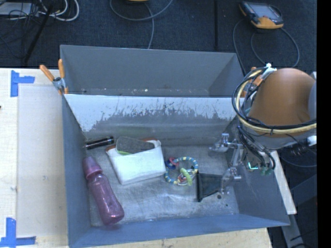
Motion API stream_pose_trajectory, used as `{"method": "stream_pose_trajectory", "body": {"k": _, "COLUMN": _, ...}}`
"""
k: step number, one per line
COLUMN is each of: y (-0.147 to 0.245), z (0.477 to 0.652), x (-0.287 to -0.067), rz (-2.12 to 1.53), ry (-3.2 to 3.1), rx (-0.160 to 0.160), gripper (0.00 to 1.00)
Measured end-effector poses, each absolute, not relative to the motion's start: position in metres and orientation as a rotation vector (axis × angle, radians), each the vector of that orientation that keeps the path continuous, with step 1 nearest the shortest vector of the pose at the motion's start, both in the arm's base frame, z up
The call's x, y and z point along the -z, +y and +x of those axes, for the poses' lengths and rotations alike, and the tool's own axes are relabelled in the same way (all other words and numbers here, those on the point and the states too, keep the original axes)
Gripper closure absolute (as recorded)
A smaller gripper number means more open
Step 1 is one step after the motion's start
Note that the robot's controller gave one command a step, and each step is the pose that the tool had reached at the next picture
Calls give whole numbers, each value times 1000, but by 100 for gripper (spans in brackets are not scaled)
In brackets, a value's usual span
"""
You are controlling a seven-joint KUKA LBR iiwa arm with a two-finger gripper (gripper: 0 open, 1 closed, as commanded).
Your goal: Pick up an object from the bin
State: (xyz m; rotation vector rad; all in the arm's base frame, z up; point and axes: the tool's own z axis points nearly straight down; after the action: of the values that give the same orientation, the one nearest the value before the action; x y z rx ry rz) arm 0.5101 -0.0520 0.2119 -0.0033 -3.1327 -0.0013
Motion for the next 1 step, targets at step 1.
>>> {"method": "stream_pose_trajectory", "body": {"k": 1, "y": -52, "z": 512, "x": -215, "rz": 0, "ry": -3140, "rx": 0, "gripper": 0}}
